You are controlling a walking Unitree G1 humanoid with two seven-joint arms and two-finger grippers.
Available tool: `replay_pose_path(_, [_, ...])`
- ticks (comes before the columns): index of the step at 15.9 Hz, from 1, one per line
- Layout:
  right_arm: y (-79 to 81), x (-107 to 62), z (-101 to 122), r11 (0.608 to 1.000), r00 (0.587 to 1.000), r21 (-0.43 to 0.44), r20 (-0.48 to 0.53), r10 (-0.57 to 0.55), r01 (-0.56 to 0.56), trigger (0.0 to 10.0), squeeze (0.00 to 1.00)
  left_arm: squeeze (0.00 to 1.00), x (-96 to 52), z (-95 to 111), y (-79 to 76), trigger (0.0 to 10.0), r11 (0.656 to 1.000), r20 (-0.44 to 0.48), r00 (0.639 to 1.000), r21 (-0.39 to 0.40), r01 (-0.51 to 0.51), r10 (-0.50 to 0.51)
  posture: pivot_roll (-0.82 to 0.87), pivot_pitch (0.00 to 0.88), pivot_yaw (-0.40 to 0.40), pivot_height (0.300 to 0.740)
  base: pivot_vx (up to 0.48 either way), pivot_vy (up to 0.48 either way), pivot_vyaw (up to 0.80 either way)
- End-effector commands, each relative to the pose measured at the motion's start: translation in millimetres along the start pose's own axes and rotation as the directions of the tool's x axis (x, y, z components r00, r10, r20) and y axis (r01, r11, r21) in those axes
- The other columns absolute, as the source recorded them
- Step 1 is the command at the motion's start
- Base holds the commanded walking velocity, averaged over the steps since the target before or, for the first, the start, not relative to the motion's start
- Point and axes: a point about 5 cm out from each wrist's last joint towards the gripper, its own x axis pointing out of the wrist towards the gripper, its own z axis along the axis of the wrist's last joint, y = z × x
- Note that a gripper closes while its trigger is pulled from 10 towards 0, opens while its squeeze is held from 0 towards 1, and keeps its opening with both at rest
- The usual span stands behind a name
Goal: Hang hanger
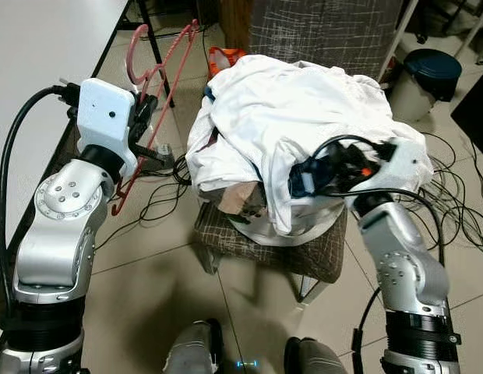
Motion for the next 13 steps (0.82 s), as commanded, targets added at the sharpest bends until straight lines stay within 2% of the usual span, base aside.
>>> replay_pose_path(1, [-2.1, 0.8, -0.1, 0.999, 1.0, 0.039, -0.009, -0.015, 0.015, 10.0, 0.0, 0.0, 1.2, 3.3, 2.4, 10.0, 1.0, 0.012, 1.0, 0.01, 0.0, 0.0, 0.02, 0.14, 0.068, 0.74, 0.0, 0.0, 0.0])
replay_pose_path(5, [-2.8, 3.3, 4.2, 1.0, 1.0, 0.028, -0.006, 0.002, -0.002, 10.0, 0.0, 0.0, 2.0, 3.4, 2.3, 10.0, 1.0, 0.013, 1.0, 0.01, 0.003, -0.003, 0.03, 0.139, 0.071, 0.74, 0.0, 0.0, 0.0])
replay_pose_path(8, [4.1, 6.2, 0.6, 0.992, 0.987, -0.003, -0.098, 0.125, -0.126, 10.0, 0.0, 0.0, 2.8, 4.1, 2.8, 10.0, 1.0, 0.014, 1.0, 0.012, 0.001, -0.001, 0.03, 0.137, 0.066, 0.74, 0.0, 0.0, 0.0])
replay_pose_path(9, [5.1, 5.8, -0.8, 0.99, 0.985, -0.01, -0.106, 0.136, -0.137, 10.0, 0.0, 0.0, 2.7, 4.2, 3.0, 10.0, 1.0, 0.015, 1.0, 0.012, 0.0, 0.0, 0.03, 0.135, 0.066, 0.74, 0.0, 0.0, 0.0])
replay_pose_path(13, [7.7, 7.2, -3.7, 0.988, 0.979, 0.042, -0.134, 0.151, -0.147, 10.0, 0.0, 0.0, 2.2, 3.8, 3.7, 10.0, 1.0, 0.015, 1.0, 0.014, -0.003, 0.003, 0.03, 0.125, 0.063, 0.74, 0.0, 0.0, 0.0])
